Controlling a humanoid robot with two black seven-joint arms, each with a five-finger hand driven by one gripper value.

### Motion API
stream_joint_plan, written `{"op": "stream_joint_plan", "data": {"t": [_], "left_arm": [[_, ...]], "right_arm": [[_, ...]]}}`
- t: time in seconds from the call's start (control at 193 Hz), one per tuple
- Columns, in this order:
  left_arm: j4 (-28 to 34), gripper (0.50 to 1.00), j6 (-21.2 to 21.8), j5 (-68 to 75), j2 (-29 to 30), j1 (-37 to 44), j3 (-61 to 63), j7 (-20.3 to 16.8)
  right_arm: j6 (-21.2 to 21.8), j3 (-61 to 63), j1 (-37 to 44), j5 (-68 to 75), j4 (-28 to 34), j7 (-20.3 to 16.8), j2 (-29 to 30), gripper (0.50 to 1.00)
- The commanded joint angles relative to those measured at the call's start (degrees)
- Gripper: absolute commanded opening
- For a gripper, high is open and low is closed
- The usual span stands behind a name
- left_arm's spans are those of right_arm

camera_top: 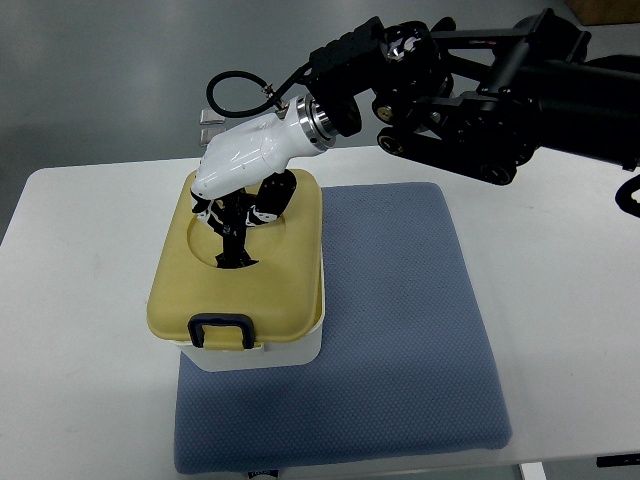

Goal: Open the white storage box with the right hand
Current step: 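Lift the yellow lid off the box with the right hand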

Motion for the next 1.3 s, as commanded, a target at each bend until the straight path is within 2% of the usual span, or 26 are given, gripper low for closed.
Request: {"op": "stream_joint_plan", "data": {"t": [0.0,0.296,0.493,1.193,1.297], "left_arm": [[0.0,1.000,0.0,0.0,0.0,0.0,-0.1,0.0],[0.0,1.000,0.0,0.0,0.0,0.0,0.0,0.0],[0.0,1.000,0.0,0.0,0.0,0.0,-0.1,0.0],[0.0,1.000,-0.1,0.0,0.0,0.1,0.0,0.0],[0.0,1.000,0.0,0.0,0.0,0.0,-0.1,0.0]], "right_arm": [[0.0,0.5,0.2,0.0,0.0,0.0,-0.1,0.500],[0.0,2.7,1.8,0.3,0.0,0.0,-1.1,0.500],[0.3,3.3,3.9,0.6,0.1,0.0,-4.1,0.500],[-0.2,2.6,4.6,0.7,1.5,0.0,-23.7,0.500],[-1.9,1.9,4.3,0.2,1.5,0.0,-26.1,0.500]]}}
